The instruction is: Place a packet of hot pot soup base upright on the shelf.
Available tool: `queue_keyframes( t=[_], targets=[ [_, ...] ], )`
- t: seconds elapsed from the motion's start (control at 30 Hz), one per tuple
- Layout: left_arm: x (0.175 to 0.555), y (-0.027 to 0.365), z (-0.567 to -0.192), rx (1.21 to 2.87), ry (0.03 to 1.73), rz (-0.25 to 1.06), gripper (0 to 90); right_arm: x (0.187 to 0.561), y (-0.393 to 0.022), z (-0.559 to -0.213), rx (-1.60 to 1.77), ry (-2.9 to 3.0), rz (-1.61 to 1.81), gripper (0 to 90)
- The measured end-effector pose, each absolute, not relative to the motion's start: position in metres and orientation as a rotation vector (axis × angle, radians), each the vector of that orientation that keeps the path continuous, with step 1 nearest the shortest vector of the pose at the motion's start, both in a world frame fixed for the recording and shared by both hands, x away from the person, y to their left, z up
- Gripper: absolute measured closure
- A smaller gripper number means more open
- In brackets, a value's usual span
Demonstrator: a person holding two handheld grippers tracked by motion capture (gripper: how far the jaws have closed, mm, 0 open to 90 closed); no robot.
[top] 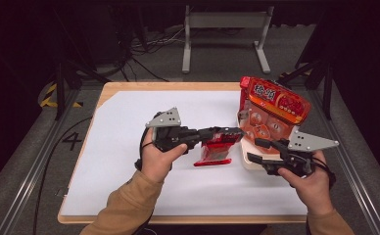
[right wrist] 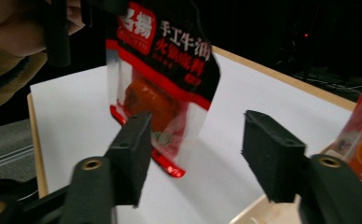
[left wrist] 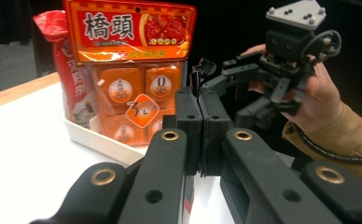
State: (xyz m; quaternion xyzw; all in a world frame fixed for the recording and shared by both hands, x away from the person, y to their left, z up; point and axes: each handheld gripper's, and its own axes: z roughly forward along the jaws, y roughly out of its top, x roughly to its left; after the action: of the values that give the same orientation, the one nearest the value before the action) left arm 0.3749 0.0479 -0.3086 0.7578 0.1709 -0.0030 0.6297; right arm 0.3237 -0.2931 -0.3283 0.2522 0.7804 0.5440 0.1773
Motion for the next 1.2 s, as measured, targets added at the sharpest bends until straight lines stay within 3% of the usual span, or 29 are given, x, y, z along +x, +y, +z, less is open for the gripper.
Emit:
queue_keyframes(
  t=[0.17, 0.83, 0.93, 1.1, 1.2],
  targets=[
    [0.371, 0.039, -0.308, 1.736, 0.356, -0.023, 89.2, 0.326, -0.293, -0.322, 0.688, 2.199, 1.562, 54.3],
    [0.367, 0.025, -0.309, 1.723, 0.269, -0.061, 89.2, 0.344, -0.276, -0.320, 0.580, 2.295, 1.723, 56.3],
    [0.366, 0.024, -0.309, 1.726, 0.268, -0.056, 89.2, 0.344, -0.273, -0.319, 0.563, 2.304, 1.702, 59.8],
    [0.363, 0.024, -0.310, 1.732, 0.268, -0.031, 89.0, 0.343, -0.270, -0.315, 0.496, 2.329, 1.601, 77.6],
    [0.362, 0.023, -0.311, 1.734, 0.269, -0.037, 88.9, 0.340, -0.270, -0.312, 0.472, 2.326, 1.560, 82.7]
  ],
)
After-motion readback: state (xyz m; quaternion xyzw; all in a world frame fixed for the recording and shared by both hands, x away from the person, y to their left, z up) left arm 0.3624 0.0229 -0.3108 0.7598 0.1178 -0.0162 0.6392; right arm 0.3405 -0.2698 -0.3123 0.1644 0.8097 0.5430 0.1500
